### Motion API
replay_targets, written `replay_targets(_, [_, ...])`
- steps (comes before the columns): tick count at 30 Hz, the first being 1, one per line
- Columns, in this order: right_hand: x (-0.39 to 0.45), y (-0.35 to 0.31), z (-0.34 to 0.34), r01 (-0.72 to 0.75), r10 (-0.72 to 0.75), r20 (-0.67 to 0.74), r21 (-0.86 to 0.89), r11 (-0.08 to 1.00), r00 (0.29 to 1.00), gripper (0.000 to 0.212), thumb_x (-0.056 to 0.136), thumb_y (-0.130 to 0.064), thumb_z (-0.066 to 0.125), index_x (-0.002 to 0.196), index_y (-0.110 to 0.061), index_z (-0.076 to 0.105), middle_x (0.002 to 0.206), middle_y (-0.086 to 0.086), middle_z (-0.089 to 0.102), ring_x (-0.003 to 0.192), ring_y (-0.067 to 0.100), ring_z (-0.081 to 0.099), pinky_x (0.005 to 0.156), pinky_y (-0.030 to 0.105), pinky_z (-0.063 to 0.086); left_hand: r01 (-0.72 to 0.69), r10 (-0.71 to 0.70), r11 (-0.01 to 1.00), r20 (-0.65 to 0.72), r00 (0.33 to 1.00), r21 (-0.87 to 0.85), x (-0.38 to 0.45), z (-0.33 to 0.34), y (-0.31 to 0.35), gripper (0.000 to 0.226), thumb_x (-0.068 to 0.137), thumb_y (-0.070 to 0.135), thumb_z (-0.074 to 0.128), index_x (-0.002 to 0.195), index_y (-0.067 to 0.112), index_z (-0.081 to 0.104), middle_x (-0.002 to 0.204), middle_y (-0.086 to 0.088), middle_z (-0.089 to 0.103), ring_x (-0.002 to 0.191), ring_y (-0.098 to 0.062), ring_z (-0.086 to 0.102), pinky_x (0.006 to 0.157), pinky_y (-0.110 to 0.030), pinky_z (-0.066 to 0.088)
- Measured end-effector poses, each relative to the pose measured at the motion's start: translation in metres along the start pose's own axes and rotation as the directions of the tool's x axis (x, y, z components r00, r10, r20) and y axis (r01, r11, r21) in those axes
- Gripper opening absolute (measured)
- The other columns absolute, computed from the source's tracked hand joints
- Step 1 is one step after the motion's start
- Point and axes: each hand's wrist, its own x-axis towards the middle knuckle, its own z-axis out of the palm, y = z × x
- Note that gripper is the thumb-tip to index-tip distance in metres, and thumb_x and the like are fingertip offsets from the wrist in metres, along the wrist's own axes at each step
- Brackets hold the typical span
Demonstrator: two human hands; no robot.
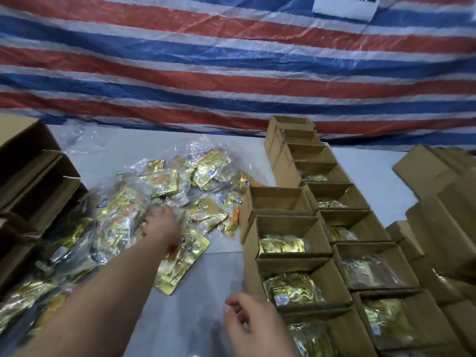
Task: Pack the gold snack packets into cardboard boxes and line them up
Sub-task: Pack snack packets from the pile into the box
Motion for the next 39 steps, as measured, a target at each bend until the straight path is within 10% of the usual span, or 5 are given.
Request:
replay_targets(5, [0.011, -0.012, -0.012, -0.064, 0.065, 0.005, 0.209, 0.976, 0.998, 0.019, 0.093, -0.031, 0.058, 0.074, -0.034, 0.060, 0.077, -0.008, 0.065, 0.073, 0.003, 0.062, 0.076, 0.018, 0.049, -0.033, 0.018, 0.986, -0.097, 0.995, -0.165, -0.031, -0.040, -0.009, 0.026, 0.086, 0.032, 0.067, 0.087, 0.010, 0.054, 0.077, -0.004, 0.061, 0.066, -0.017, 0.062, 0.064, -0.035, 0.060])
replay_targets(12, [0.021, -0.068, -0.027, -0.144, 0.147, 0.043, 0.583, 0.800, 0.988, 0.016, 0.095, -0.045, 0.058, 0.099, -0.031, 0.064, 0.105, -0.009, 0.067, 0.094, 0.006, 0.061, 0.078, 0.022, 0.047, -0.367, 0.251, 0.877, -0.357, 0.900, -0.309, -0.144, -0.135, 0.001, 0.028, 0.093, 0.045, 0.052, 0.082, 0.019, 0.053, 0.075, -0.002, 0.061, 0.060, -0.015, 0.058, 0.050, -0.028, 0.044])
replay_targets(17, [0.005, -0.121, -0.037, -0.147, 0.071, 0.132, 0.773, 0.617, 0.989, 0.073, 0.087, -0.068, 0.054, 0.150, -0.041, 0.027, 0.147, -0.009, 0.041, 0.133, 0.017, 0.044, 0.112, 0.043, 0.037, -0.504, 0.315, 0.735, -0.429, 0.846, -0.453, -0.241, -0.184, 0.013, 0.021, 0.095, 0.046, 0.051, 0.086, 0.028, 0.058, 0.069, 0.006, 0.065, 0.062, -0.008, 0.062, 0.057, -0.030, 0.050])
replay_targets(22, [-0.020, -0.144, -0.052, -0.068, 0.013, 0.072, 0.846, 0.529, 0.997, 0.076, 0.073, -0.071, 0.060, 0.138, -0.034, 0.043, 0.128, -0.008, 0.060, 0.115, 0.014, 0.060, 0.104, 0.043, 0.048, -0.507, 0.342, 0.490, -0.379, 0.860, -0.709, -0.301, -0.190, 0.027, 0.008, 0.094, 0.027, 0.059, 0.091, 0.031, 0.065, 0.081, 0.016, 0.071, 0.068, 0.001, 0.066, 0.054, -0.011, 0.047])
replay_targets(39, [-0.089, -0.119, -0.085, 0.077, -0.154, 0.011, 0.827, 0.557, 0.988, 0.120, 0.033, -0.083, 0.081, 0.135, -0.026, 0.053, 0.131, -0.001, 0.064, 0.117, 0.015, 0.063, 0.105, 0.033, 0.046, -0.344, 0.198, 0.422, -0.286, 0.938, -0.839, -0.373, -0.185, 0.068, 0.046, 0.101, 0.045, 0.022, 0.132, 0.025, 0.050, 0.132, 0.001, 0.050, 0.125, -0.015, 0.044, 0.112, -0.039, 0.031])
